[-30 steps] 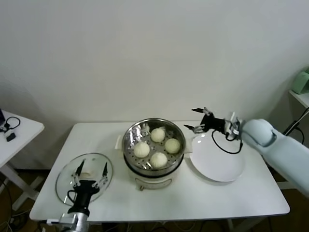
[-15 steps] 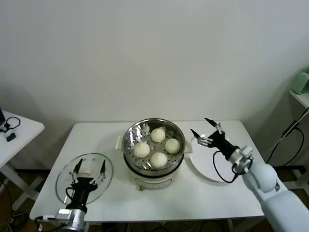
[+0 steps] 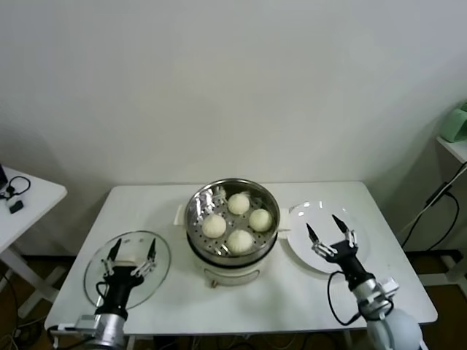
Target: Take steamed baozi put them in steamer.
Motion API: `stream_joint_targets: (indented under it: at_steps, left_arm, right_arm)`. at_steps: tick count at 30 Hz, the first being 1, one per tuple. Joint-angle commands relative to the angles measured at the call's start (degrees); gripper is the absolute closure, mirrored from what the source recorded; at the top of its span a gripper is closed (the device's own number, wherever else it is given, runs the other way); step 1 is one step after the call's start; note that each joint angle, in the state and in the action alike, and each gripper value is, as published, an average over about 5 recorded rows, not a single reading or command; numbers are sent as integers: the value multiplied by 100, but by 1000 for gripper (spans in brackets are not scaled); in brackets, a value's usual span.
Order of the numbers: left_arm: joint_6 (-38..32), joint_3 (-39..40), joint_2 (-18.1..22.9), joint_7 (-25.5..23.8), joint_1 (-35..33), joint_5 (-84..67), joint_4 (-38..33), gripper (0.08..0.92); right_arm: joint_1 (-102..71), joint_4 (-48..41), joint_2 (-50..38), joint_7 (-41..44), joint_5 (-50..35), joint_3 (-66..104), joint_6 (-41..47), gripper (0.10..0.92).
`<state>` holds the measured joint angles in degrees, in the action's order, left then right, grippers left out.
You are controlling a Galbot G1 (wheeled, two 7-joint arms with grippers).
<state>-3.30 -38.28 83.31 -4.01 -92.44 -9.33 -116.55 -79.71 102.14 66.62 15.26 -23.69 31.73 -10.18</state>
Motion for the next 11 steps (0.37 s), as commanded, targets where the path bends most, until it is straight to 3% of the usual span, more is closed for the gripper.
stream_joint_targets:
  at_steps: [1,11]
  left_arm:
    - [68,-153,37,120,-22,-39,18,177]
    - [73,-218,46,250,-48,101,27,177]
  right_arm:
    - [-809,123,749,-34,128,358,-354,203]
    - [-787,152,795,-48,176,242,-382,203]
